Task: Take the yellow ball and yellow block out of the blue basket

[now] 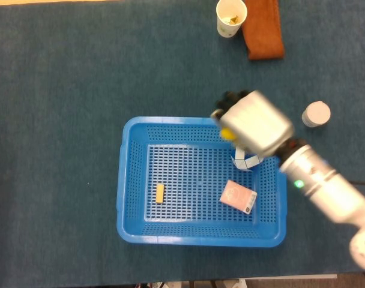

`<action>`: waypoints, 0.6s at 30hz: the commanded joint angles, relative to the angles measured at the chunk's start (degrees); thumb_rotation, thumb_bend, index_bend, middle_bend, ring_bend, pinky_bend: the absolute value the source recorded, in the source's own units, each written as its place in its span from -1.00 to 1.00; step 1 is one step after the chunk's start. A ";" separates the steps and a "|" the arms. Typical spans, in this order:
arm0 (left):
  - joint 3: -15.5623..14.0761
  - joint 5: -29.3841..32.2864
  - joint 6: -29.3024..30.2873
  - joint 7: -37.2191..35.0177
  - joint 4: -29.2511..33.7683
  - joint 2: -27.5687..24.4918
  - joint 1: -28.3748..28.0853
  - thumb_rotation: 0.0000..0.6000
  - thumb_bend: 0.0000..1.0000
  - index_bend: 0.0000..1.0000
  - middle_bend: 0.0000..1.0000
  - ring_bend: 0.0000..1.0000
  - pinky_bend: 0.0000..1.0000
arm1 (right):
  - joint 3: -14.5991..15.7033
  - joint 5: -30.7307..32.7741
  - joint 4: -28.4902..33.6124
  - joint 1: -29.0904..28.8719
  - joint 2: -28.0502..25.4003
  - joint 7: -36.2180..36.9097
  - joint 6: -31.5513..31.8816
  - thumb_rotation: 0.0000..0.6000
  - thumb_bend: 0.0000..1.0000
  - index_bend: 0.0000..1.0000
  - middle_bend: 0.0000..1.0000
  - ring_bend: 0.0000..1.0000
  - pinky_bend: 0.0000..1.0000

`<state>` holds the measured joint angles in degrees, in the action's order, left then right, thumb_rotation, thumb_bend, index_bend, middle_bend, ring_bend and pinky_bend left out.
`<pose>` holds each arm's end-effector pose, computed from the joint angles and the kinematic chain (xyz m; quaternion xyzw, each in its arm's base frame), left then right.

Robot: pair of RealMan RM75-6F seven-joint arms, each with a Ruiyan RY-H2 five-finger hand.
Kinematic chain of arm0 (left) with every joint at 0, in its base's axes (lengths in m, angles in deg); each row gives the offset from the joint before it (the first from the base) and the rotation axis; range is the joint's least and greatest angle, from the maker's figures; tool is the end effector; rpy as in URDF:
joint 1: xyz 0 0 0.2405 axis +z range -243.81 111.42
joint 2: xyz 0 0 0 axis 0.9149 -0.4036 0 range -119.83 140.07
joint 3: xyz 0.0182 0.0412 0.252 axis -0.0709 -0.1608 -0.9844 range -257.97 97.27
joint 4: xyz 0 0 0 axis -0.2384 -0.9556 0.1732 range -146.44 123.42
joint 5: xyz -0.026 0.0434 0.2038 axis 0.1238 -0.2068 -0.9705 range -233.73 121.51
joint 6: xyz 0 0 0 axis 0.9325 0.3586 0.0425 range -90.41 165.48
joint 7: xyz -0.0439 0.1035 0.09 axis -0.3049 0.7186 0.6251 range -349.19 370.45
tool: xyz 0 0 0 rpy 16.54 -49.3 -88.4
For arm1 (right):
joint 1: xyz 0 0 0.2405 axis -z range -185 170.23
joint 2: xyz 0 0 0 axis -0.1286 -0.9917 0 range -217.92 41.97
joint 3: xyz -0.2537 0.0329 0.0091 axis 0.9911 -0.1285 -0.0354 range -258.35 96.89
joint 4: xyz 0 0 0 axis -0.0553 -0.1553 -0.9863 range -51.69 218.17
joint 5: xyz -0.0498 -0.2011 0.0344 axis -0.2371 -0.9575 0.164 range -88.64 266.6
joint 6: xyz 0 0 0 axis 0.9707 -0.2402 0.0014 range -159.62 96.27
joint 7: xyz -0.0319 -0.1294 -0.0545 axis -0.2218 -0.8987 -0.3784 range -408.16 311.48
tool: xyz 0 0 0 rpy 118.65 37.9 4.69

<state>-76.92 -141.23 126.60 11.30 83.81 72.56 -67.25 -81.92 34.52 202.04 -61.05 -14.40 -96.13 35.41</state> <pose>-0.3116 0.1617 0.1750 -0.5598 -0.3893 -0.3939 0.6164 -0.0645 -0.2793 0.0387 0.8299 -0.2263 0.3222 0.3952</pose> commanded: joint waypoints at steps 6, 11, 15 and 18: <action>-0.27 -0.07 -1.46 0.10 0.67 -0.20 -0.77 1.00 -0.50 -0.42 -0.30 -0.53 -0.55 | 0.94 1.30 -5.55 5.99 -8.02 9.59 -0.90 1.00 -0.62 0.10 -0.19 -0.43 -0.12; -0.42 -0.35 -1.85 0.81 1.52 -0.19 -1.14 1.00 -0.50 -0.42 -0.31 -0.53 -0.55 | 1.41 3.21 -11.61 7.37 -7.38 12.03 -3.81 1.00 -0.62 0.10 -0.19 -0.42 -0.12; -0.72 -0.34 -1.58 1.56 2.05 -0.09 -0.87 1.00 -0.50 -0.42 -0.31 -0.53 -0.55 | 2.18 4.44 -15.35 8.21 -6.41 12.50 -5.86 1.00 -0.62 0.10 -0.19 -0.42 -0.12; -1.02 -0.30 -1.77 2.18 2.46 -0.09 -0.80 1.00 -0.50 -0.42 -0.31 -0.53 -0.55 | 2.62 5.47 -18.19 8.58 -5.29 12.52 -7.56 1.00 -0.62 0.10 -0.19 -0.42 -0.12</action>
<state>-77.87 -141.53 124.87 13.42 86.20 72.48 -68.07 -79.72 39.17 185.13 -52.91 -20.43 -83.83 28.96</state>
